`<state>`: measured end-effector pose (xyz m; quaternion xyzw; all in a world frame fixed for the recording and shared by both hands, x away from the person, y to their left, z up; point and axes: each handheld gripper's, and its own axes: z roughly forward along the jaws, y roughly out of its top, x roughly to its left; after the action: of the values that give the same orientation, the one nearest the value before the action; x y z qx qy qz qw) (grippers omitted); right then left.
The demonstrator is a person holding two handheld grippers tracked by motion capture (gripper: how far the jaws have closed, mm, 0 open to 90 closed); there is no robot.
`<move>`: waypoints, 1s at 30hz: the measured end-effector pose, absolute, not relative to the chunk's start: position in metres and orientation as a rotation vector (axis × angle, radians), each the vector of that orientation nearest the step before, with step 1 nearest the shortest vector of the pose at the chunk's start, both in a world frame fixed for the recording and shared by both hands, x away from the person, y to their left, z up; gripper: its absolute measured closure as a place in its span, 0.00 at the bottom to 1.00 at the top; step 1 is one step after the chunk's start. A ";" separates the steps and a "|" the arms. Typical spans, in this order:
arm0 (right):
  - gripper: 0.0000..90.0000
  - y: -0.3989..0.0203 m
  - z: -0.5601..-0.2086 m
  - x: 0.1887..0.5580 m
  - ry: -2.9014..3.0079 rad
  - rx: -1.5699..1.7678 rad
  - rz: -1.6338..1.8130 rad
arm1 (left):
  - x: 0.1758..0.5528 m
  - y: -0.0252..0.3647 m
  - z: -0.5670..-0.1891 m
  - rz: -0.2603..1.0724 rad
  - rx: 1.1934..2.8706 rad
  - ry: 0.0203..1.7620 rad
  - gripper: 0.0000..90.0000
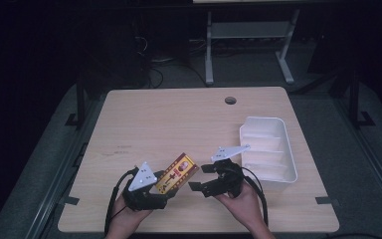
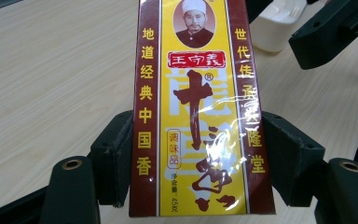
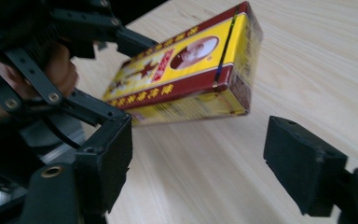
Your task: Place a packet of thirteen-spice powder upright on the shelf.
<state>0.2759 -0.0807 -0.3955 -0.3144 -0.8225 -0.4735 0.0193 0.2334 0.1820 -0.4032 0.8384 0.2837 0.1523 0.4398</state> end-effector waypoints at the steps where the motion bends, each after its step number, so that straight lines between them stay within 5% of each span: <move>1: 0.27 -0.081 -0.396 0.276 -2.533 -0.976 -1.472 | 0.233 0.182 -0.403 0.383 2.079 0.704 0.36; 30: 0.65 -0.083 -0.400 0.279 -2.228 -1.189 -1.591 | 0.225 0.157 -0.418 0.480 2.104 0.705 0.36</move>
<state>0.2794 -0.0829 -0.4004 -0.3970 -0.7442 -0.5313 0.0784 0.2254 0.1573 -0.4175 0.8402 0.2815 0.1915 0.4221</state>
